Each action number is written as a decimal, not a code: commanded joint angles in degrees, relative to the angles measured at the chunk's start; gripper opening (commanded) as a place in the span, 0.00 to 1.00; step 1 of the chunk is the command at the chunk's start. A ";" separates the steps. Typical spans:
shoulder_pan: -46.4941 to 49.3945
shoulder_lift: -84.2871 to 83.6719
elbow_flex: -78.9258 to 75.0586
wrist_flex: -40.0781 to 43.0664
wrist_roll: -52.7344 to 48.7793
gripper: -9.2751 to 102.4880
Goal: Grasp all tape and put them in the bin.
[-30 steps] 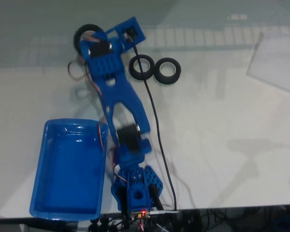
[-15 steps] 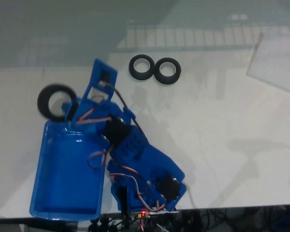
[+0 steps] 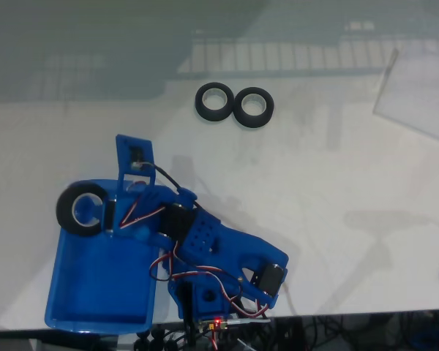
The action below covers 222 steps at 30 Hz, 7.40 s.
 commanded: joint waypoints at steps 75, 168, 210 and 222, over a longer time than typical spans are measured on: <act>63.98 -105.21 -66.53 -7.56 32.17 0.32; -4.83 -11.43 -10.63 6.33 6.94 0.20; 75.32 -77.26 -46.32 -16.00 45.44 0.37; 78.49 -95.10 -59.06 -11.07 45.88 0.37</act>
